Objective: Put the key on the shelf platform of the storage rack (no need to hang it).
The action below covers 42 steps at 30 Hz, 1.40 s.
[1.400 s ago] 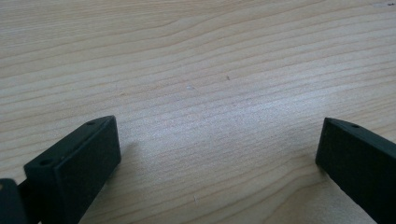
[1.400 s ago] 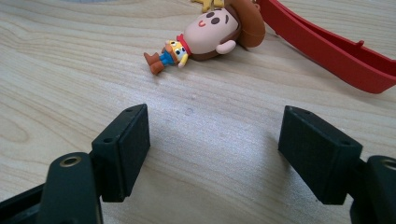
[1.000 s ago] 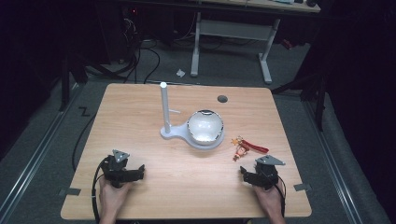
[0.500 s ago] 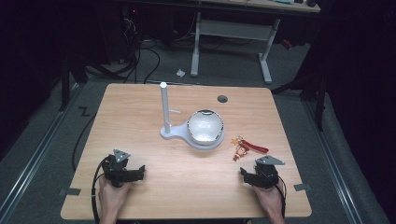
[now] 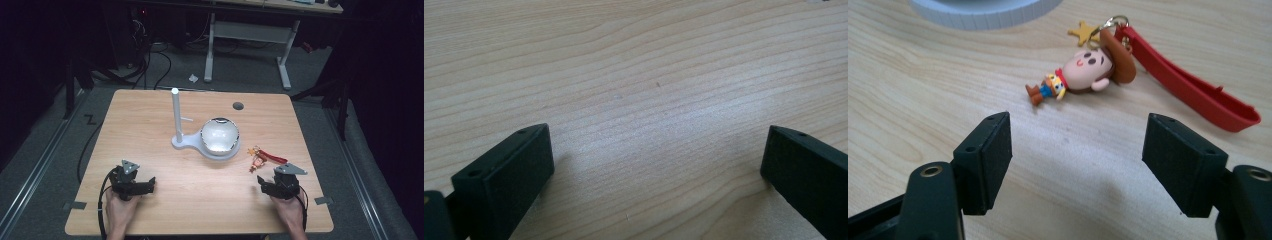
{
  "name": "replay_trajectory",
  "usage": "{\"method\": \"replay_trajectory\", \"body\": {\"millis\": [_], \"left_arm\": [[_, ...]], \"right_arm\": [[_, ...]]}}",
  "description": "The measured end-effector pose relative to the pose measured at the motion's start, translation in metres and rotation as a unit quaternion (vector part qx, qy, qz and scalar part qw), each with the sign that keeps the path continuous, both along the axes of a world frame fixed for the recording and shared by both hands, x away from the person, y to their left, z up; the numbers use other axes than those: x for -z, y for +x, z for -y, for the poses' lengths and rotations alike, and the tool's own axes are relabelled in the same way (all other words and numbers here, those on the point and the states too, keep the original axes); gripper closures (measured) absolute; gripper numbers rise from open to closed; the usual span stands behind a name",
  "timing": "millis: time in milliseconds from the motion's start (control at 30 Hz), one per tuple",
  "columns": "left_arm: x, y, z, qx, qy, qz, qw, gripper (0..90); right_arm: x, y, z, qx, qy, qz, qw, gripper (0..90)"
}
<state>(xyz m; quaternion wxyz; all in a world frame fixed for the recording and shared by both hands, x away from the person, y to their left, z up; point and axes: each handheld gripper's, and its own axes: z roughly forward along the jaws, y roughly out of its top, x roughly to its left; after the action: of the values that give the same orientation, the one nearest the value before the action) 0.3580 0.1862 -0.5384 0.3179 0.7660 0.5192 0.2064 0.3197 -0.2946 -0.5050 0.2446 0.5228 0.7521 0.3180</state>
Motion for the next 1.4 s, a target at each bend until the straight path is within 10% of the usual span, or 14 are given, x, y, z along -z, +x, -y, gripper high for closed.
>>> {"method": "replay_trajectory", "body": {"millis": [667,1400], "left_arm": [[0.0,0.0,0.0,0.0,0.0,0.0,1.0,0.9],[0.0,-0.001,0.0,-0.001,0.0,0.0,1.0,1.0]], "right_arm": [[-0.016,0.048,-0.003,0.006,0.003,-0.007,1.0,29.0],[-0.001,0.087,0.004,0.043,-0.007,-0.072,0.9965,14.9]]}}
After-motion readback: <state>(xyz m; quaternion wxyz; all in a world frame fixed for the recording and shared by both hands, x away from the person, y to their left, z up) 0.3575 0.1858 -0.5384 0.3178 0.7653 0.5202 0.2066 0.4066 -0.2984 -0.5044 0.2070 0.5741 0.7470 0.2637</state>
